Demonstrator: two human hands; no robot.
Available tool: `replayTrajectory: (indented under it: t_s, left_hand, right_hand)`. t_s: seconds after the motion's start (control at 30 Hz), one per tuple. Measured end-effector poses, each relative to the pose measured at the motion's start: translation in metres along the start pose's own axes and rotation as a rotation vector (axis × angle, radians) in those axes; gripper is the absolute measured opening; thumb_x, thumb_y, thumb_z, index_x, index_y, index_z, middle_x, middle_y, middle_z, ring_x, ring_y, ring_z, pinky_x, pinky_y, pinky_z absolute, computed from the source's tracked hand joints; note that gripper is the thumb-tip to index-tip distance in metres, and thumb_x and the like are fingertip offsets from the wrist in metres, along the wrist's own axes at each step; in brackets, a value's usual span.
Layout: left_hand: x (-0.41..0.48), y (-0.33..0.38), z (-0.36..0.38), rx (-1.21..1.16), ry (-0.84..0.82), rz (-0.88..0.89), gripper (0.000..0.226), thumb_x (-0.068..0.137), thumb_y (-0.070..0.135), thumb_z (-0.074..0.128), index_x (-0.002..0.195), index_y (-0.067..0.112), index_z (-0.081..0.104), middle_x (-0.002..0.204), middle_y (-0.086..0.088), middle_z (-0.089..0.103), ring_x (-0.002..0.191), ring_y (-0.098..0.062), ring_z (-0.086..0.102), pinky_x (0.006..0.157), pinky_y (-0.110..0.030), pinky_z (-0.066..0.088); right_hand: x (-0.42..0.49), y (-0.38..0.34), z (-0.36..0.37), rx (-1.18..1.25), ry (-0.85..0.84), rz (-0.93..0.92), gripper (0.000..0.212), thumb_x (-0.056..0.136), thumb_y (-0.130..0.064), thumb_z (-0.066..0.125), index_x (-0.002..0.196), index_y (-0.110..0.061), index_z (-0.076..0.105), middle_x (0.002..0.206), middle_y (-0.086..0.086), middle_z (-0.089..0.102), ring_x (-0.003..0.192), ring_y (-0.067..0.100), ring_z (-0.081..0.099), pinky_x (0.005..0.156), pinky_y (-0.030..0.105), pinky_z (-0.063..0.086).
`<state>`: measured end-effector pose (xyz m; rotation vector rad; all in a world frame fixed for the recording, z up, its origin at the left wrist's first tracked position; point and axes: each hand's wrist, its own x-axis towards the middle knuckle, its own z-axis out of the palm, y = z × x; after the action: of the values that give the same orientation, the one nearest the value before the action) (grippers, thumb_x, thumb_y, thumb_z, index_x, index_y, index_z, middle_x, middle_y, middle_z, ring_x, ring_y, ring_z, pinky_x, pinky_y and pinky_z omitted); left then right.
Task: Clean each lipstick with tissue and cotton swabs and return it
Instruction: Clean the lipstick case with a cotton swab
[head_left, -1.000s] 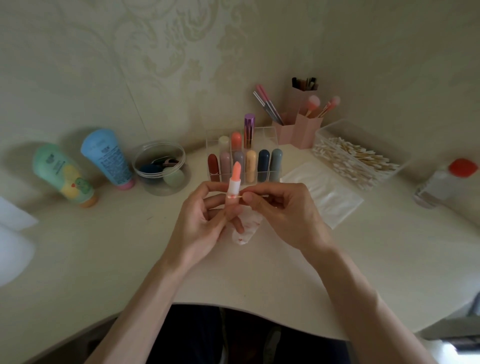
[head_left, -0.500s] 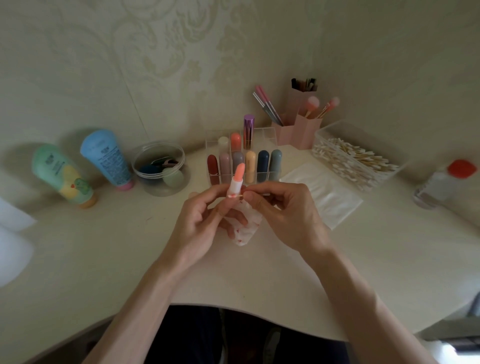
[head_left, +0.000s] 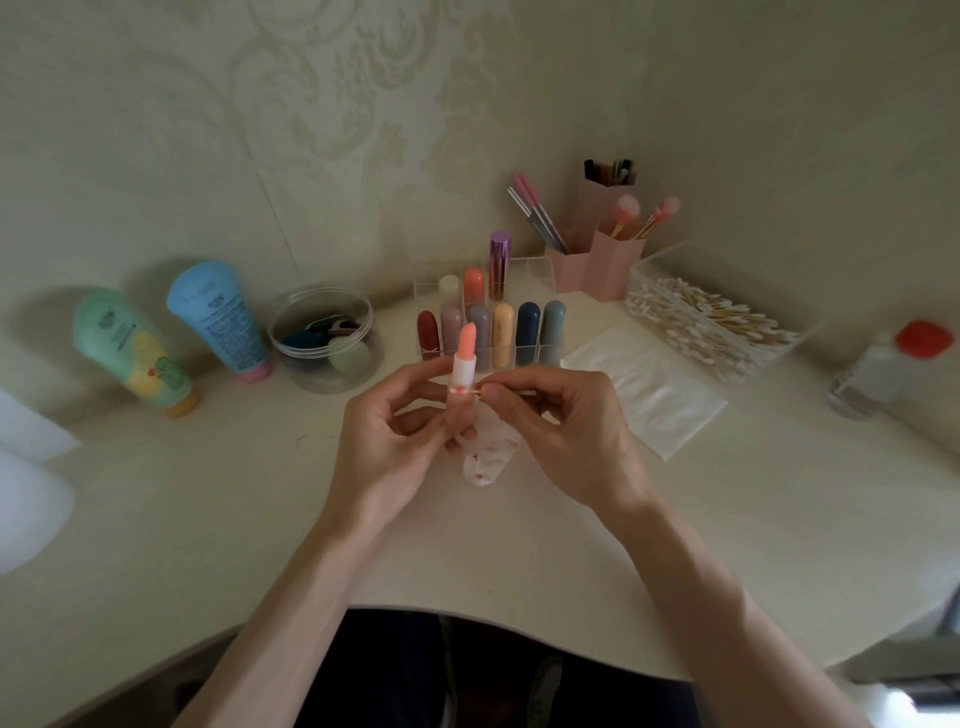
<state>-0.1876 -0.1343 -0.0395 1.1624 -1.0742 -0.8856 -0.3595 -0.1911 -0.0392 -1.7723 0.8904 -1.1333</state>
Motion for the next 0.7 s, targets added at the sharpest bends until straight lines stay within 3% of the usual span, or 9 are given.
replayTrajectory:
  t_s: [0.17,0.27,0.4,0.7]
  left_hand:
    - [-0.0017,0.0037,0.0022,-0.074,0.001,-0.004,0.025,0.086,-0.003,0.072,0.111,-0.002,0.071,0.092,-0.012,0.079,0.073,-0.022,0.076,0.067,-0.029,0.063]
    - [-0.0028,0.004,0.0017,-0.036,-0.069,0.005,0.023,0.093,0.002,0.068,0.115,0.005,0.072,0.097,-0.011,0.079,0.084,-0.022,0.077,0.073,-0.028,0.062]
    - [-0.0016,0.0027,0.0006,-0.027,-0.083,-0.013,0.031,0.084,0.011,0.076,0.114,0.015,0.073,0.104,-0.004,0.08,0.096,-0.021,0.077,0.077,-0.026,0.061]
    - [-0.0012,0.0029,0.0003,0.004,-0.077,-0.009,0.034,0.088,0.013,0.071,0.121,0.008,0.073,0.101,-0.012,0.077,0.079,-0.019,0.073,0.071,-0.025,0.059]
  right_hand:
    - [0.0006,0.0,-0.0006,0.019,0.003,0.003,0.014,0.096,-0.012,0.075,0.102,-0.023,0.081,0.092,-0.007,0.08,0.085,0.026,0.073,0.081,0.052,0.056]
    - [0.0006,0.0002,-0.0021,0.029,0.009,0.018,0.013,0.096,-0.011,0.075,0.102,-0.02,0.082,0.092,-0.006,0.08,0.085,0.025,0.074,0.082,0.05,0.057]
    - [0.0,0.0016,-0.0018,-0.002,0.0,0.01,0.011,0.096,-0.013,0.076,0.104,-0.015,0.083,0.092,-0.006,0.08,0.085,0.023,0.074,0.081,0.049,0.057]
    - [-0.0002,0.0007,-0.0016,-0.014,-0.005,-0.011,0.01,0.096,-0.013,0.076,0.102,-0.017,0.082,0.092,-0.01,0.079,0.082,0.019,0.072,0.079,0.044,0.057]
